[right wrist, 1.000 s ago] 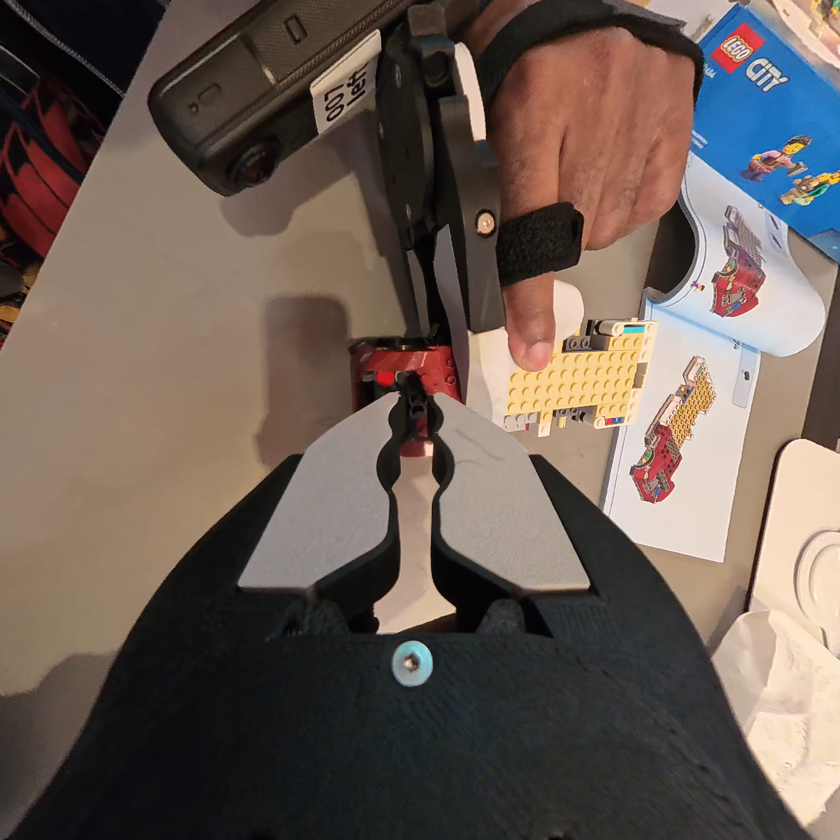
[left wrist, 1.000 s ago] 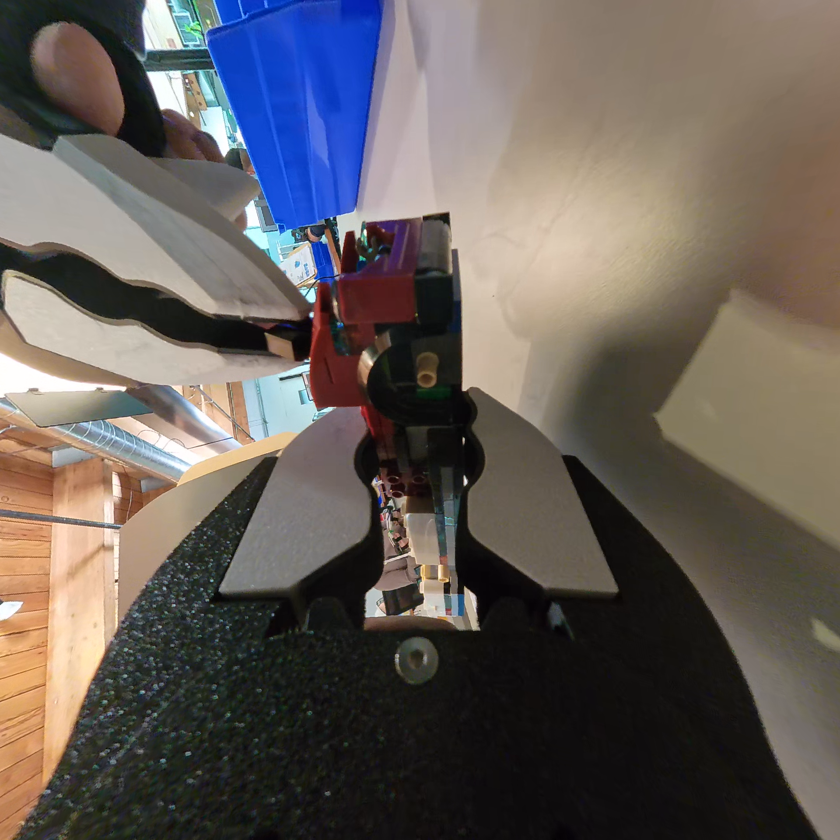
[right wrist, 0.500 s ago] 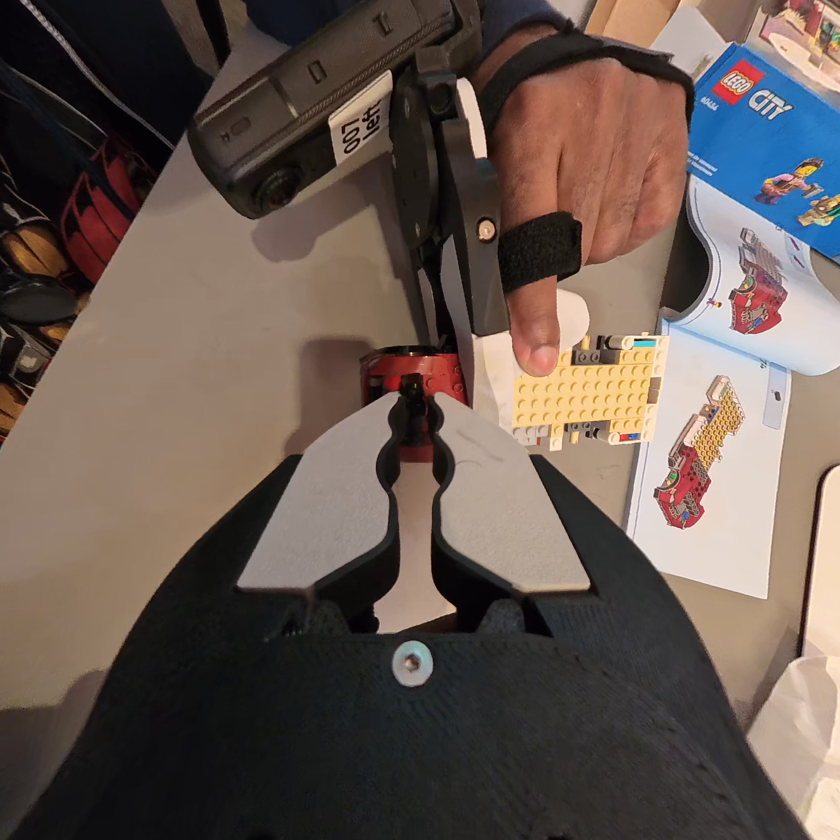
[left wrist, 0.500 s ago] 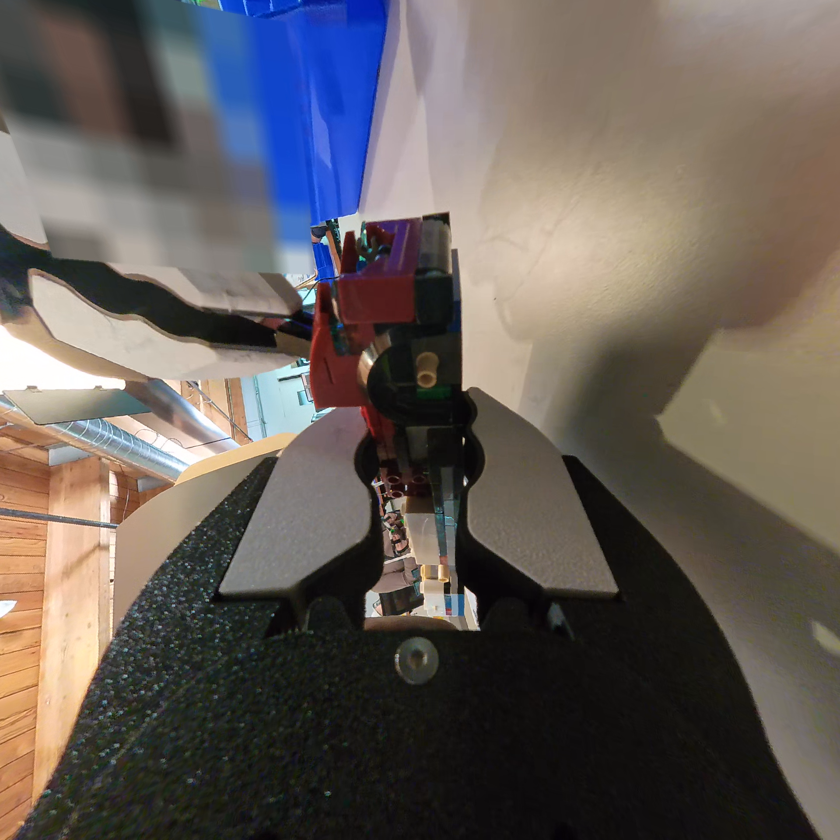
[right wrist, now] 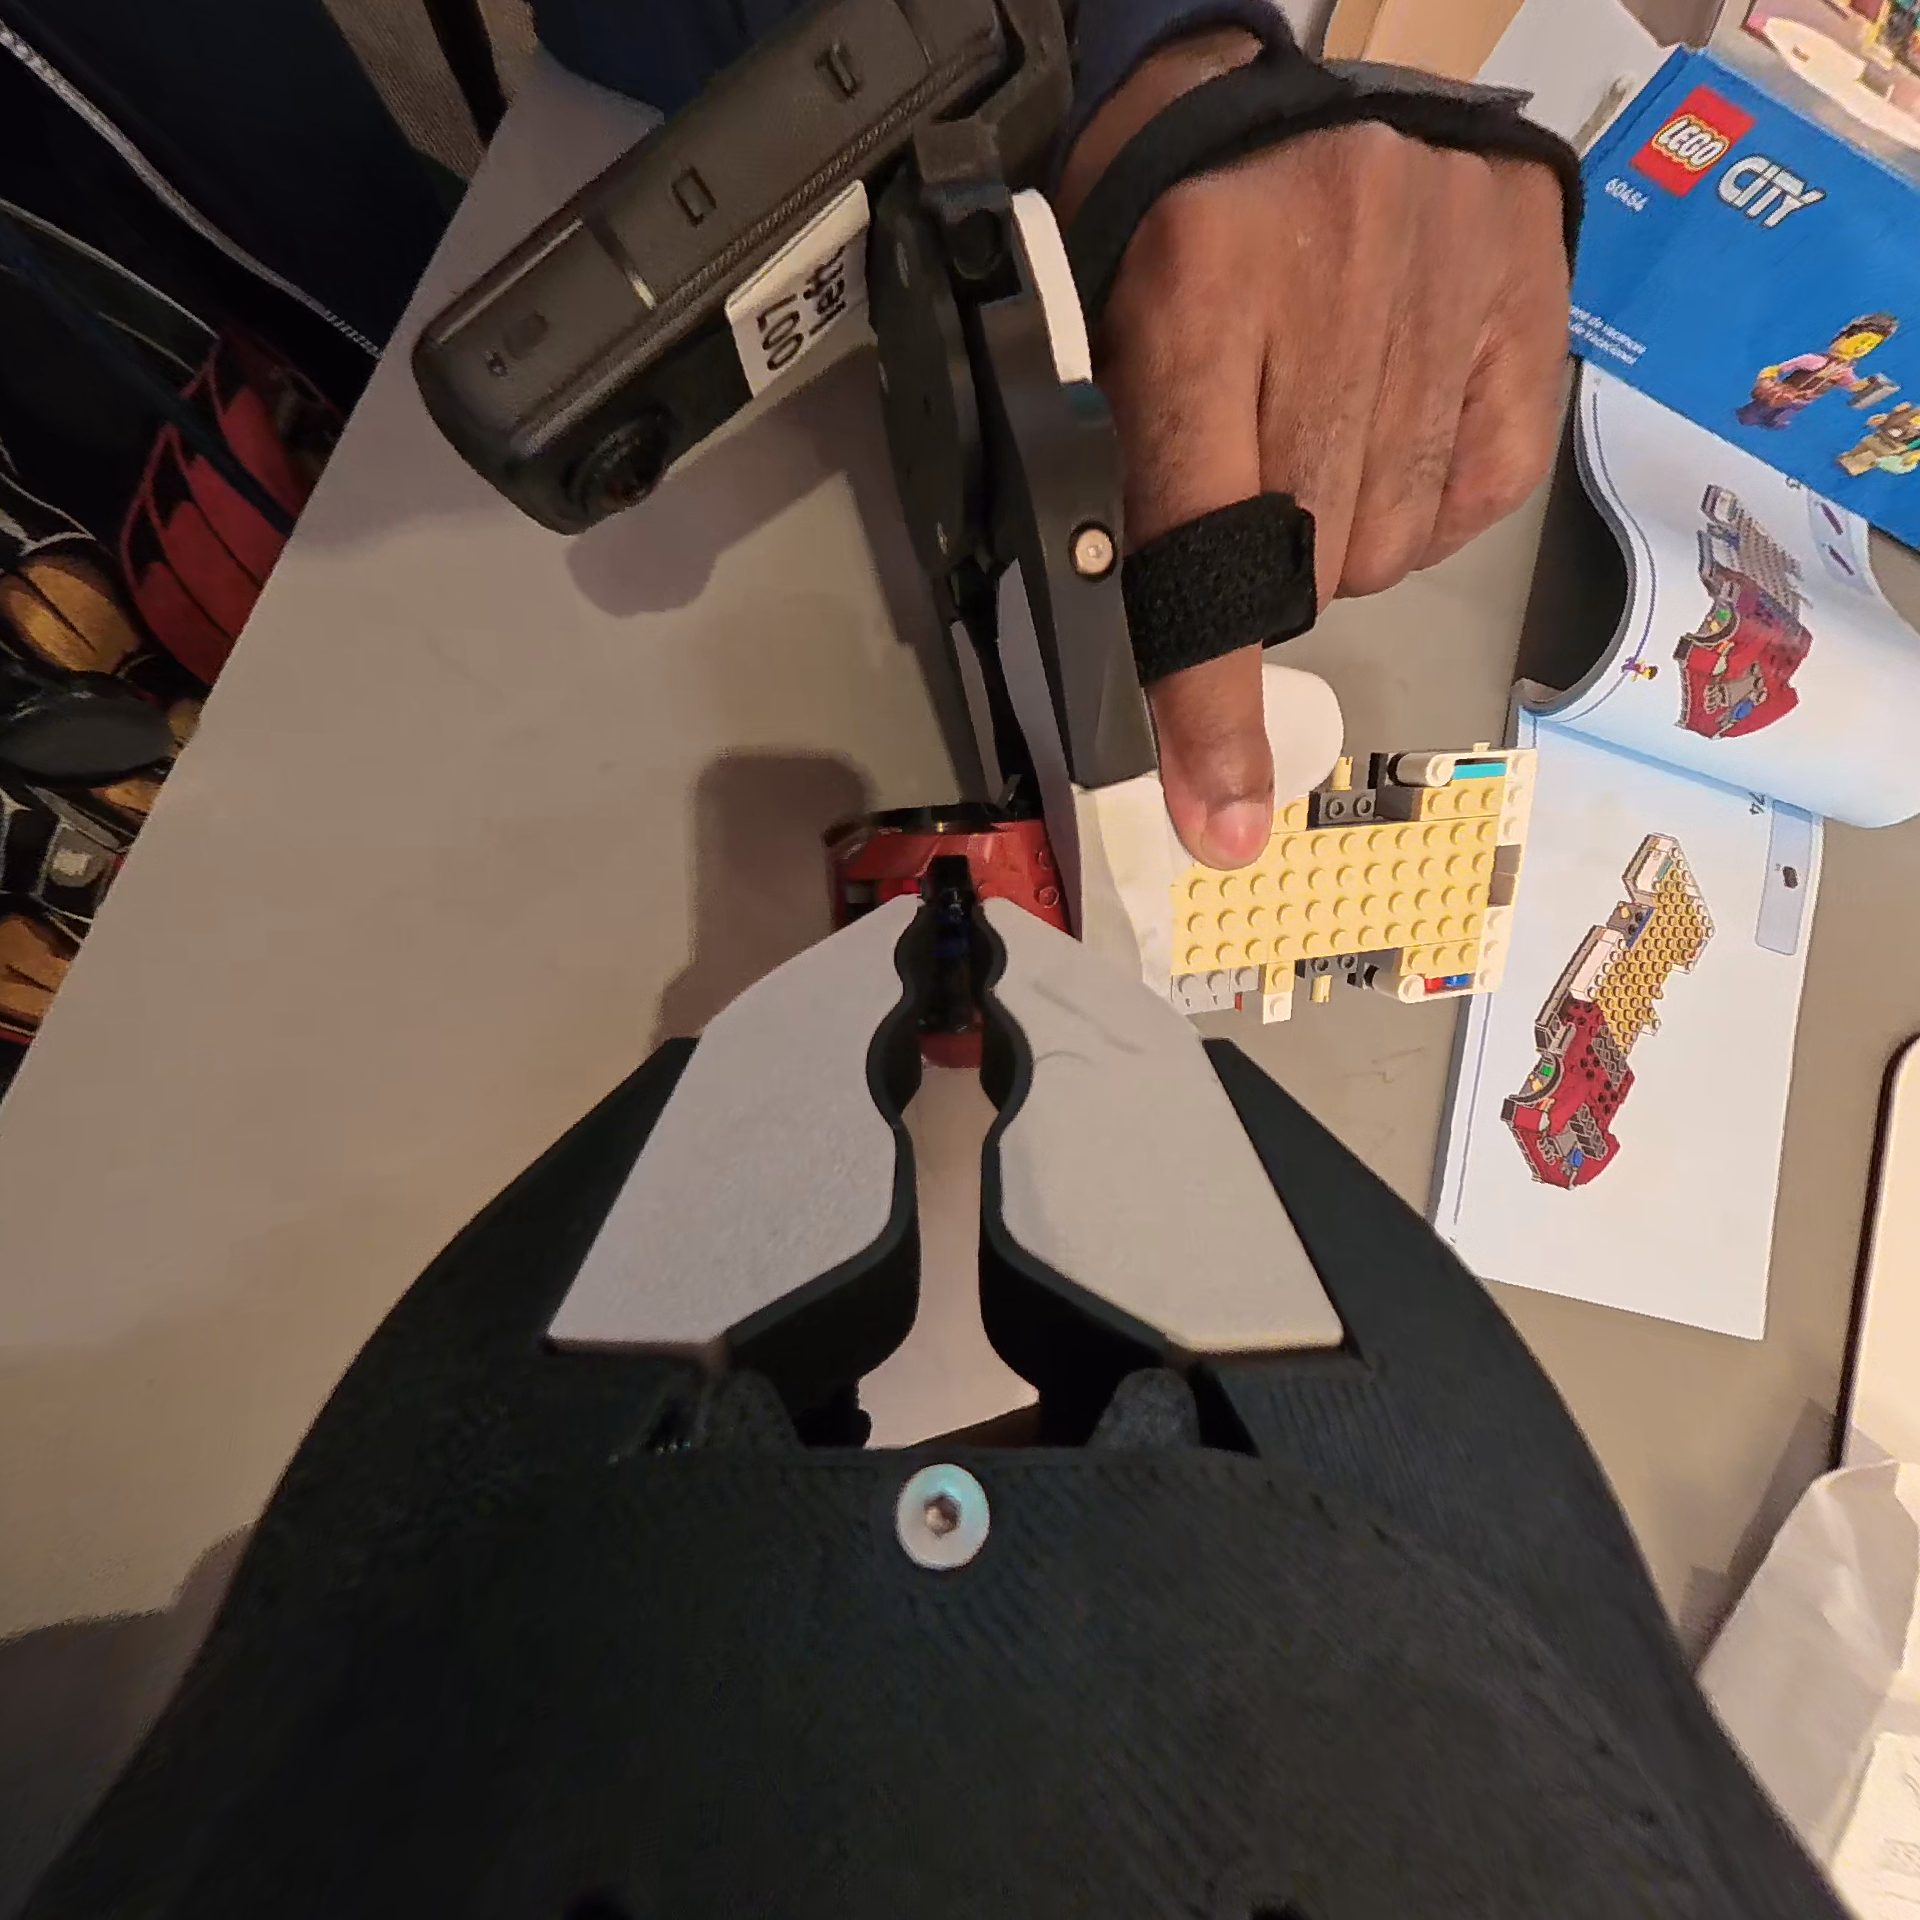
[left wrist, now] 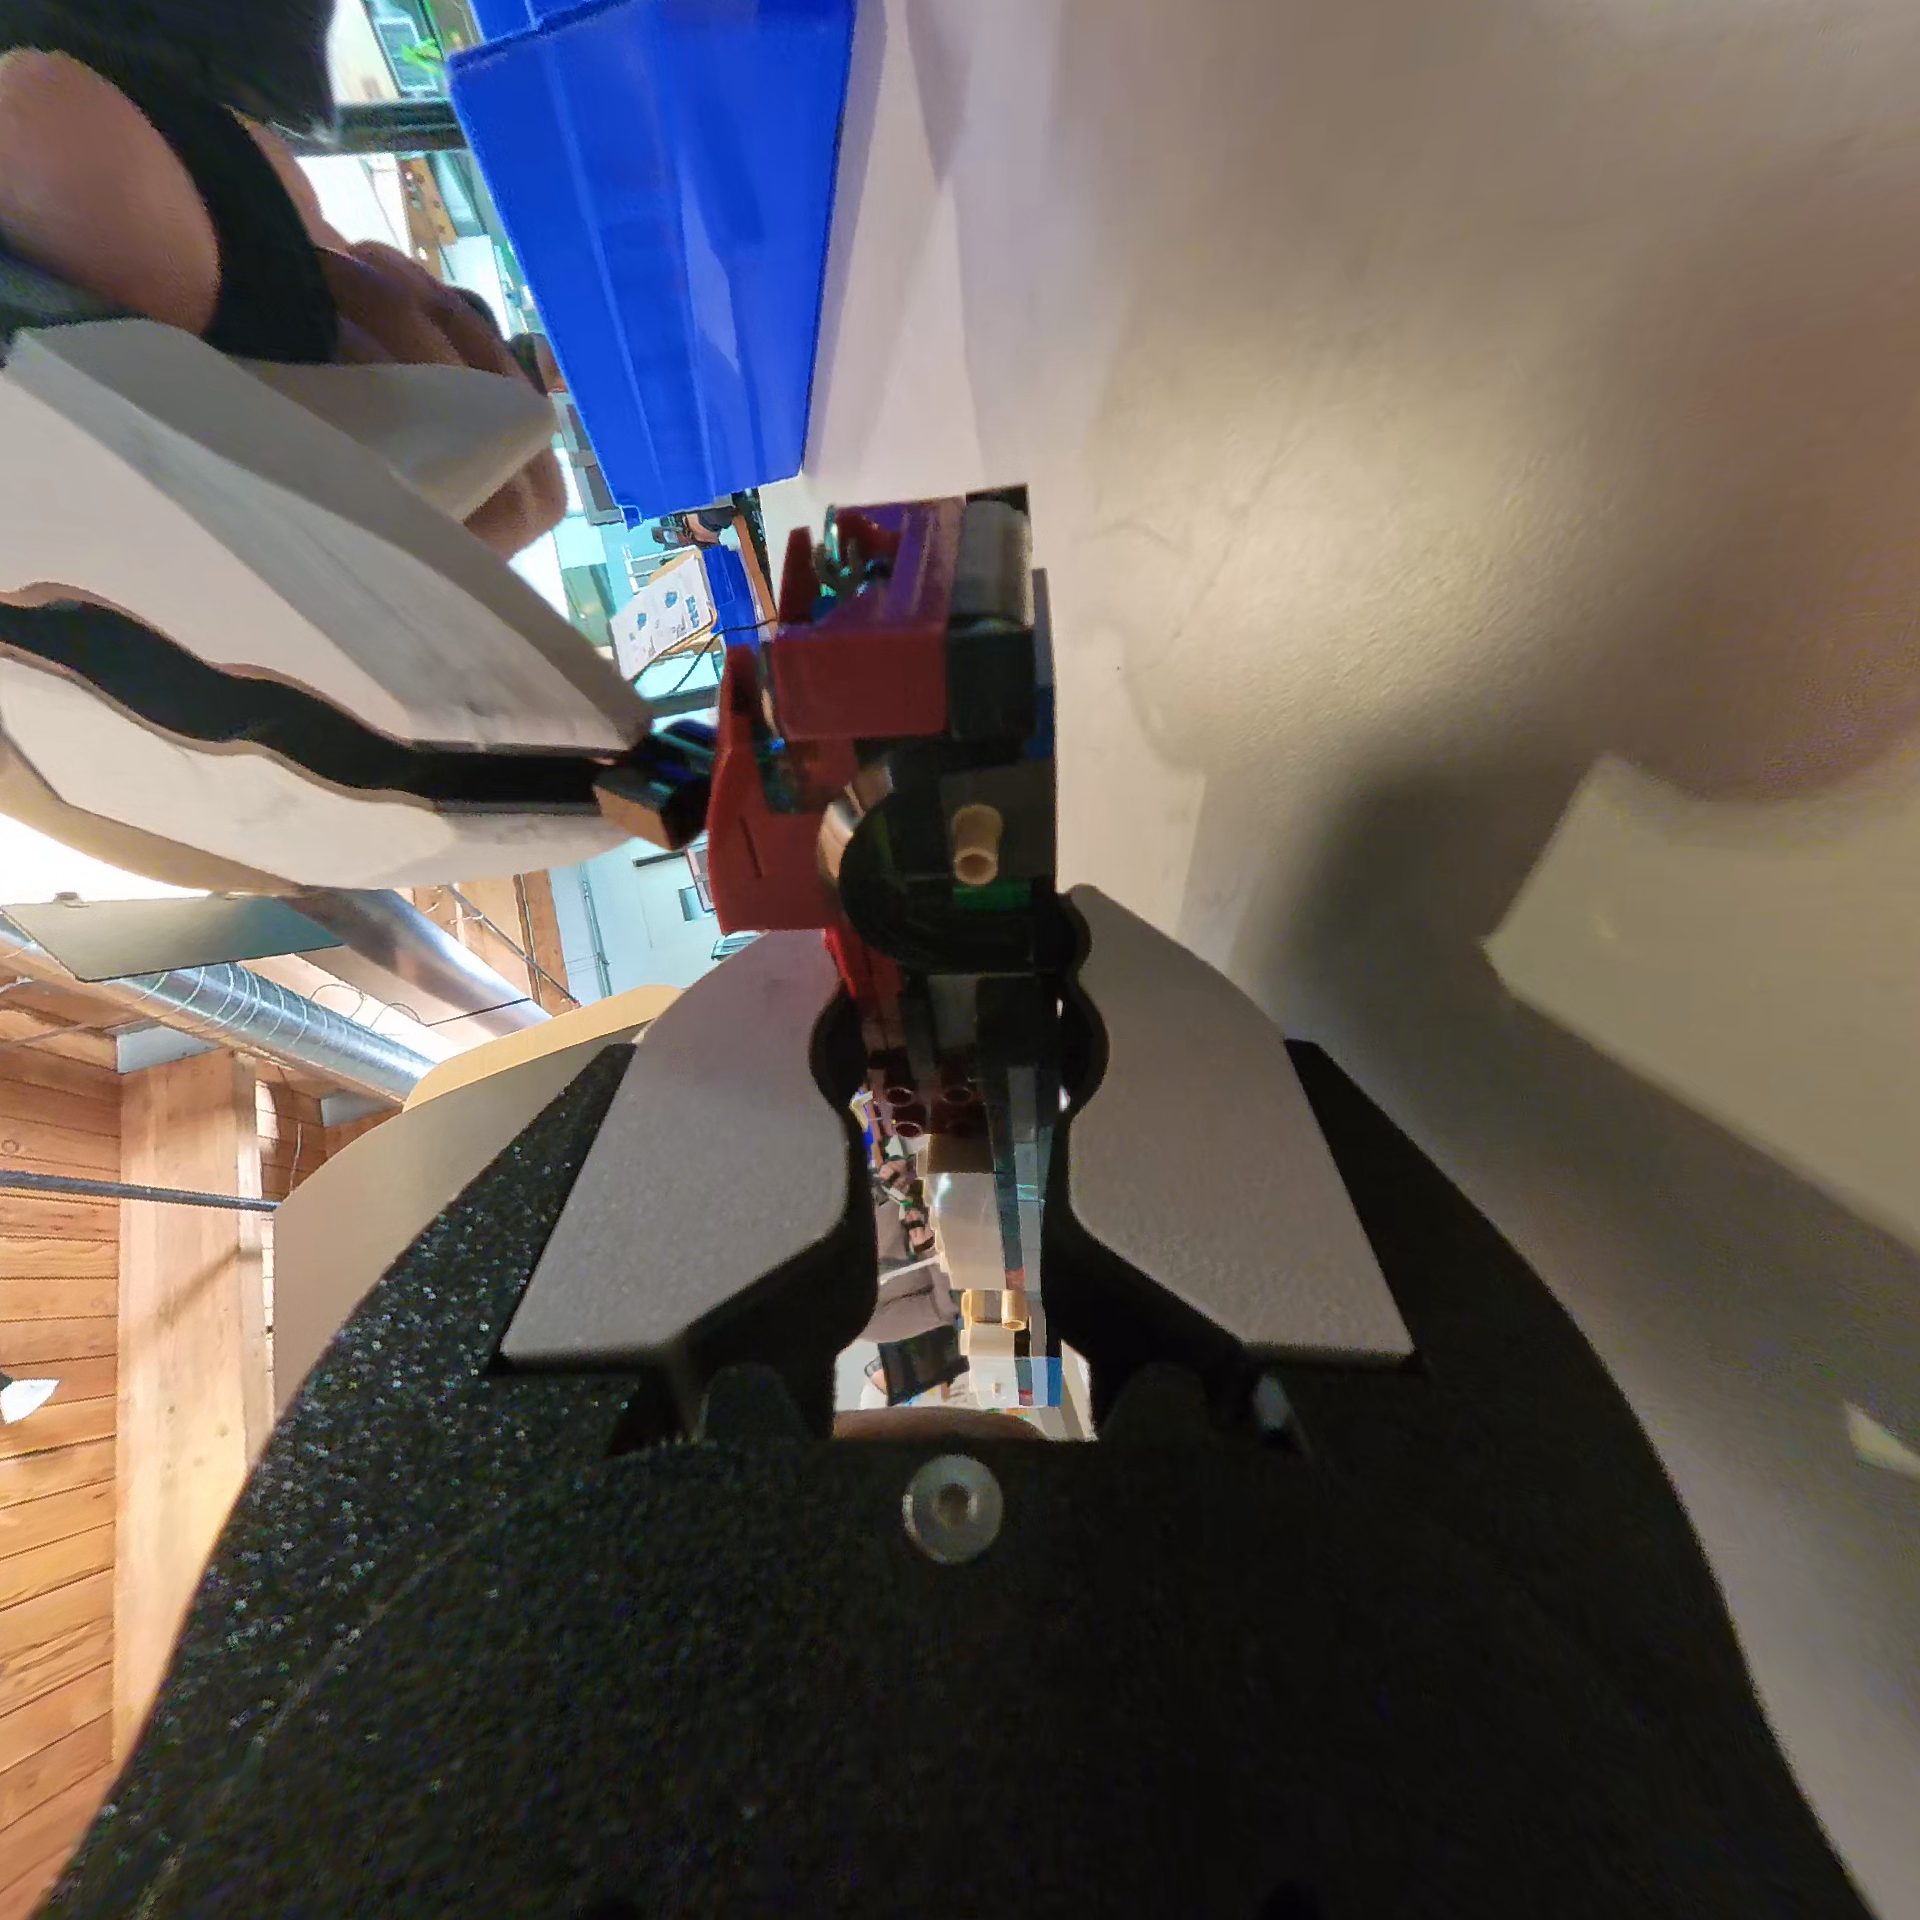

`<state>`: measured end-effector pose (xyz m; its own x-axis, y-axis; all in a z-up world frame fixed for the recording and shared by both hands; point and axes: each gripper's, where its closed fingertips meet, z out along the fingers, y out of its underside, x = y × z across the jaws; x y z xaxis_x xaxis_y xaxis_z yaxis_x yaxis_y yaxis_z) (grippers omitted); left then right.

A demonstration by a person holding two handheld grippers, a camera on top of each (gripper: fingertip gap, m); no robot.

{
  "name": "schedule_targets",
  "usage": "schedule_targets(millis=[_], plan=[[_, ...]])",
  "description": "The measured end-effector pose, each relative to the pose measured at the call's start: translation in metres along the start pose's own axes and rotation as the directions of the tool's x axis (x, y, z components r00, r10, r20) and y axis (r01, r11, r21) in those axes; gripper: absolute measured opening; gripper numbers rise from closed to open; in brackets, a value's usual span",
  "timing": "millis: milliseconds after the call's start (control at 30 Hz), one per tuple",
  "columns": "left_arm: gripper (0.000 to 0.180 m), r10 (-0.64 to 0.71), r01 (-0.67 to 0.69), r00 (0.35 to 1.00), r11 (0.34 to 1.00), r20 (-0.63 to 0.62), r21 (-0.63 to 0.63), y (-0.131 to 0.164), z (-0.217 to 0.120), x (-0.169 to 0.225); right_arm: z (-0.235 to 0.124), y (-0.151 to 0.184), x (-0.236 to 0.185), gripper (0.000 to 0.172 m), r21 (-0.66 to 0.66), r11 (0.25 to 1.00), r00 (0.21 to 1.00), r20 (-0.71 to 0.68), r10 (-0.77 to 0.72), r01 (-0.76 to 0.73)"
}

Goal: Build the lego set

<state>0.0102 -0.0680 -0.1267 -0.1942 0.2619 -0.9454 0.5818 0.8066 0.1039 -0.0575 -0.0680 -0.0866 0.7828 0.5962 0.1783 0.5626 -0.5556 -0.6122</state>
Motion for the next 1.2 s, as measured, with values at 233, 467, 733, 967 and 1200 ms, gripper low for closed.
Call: schedule_targets(millis=[233, 467, 733, 967, 1200], plan=[[0.034, 0.065, -0.066, 0.998, 0.997, -0.022, -0.046, 0.005, 0.000, 0.002, -0.002, 0.008, 0.000, 0.006, -0.142, 0.989, 0.996, -0.071, -0.060, 0.050], [0.033, 0.100, -0.103, 0.994, 0.992, -0.052, -0.069, 0.007, 0.001, 0.004, 0.006, 0.014, -0.001, 0.006, -0.228, 0.971, 0.993, -0.083, -0.087, 0.066], [0.033, 0.120, -0.127, 0.989, 0.989, -0.084, -0.072, 0.008, 0.001, 0.009, 0.015, 0.018, -0.002, 0.006, -0.284, 0.956, 0.991, -0.084, -0.105, 0.078], [0.033, 0.091, -0.097, 0.992, 0.993, -0.084, -0.065, 0.010, 0.001, 0.009, 0.015, 0.016, 0.000, 0.006, -0.219, 0.974, 0.994, -0.072, -0.080, 0.063], [0.033, 0.033, -0.035, 0.998, 0.998, -0.062, -0.042, 0.009, -0.003, 0.008, 0.012, 0.012, 0.004, 0.007, -0.061, 0.998, 1.000, -0.015, -0.019, 0.018]])
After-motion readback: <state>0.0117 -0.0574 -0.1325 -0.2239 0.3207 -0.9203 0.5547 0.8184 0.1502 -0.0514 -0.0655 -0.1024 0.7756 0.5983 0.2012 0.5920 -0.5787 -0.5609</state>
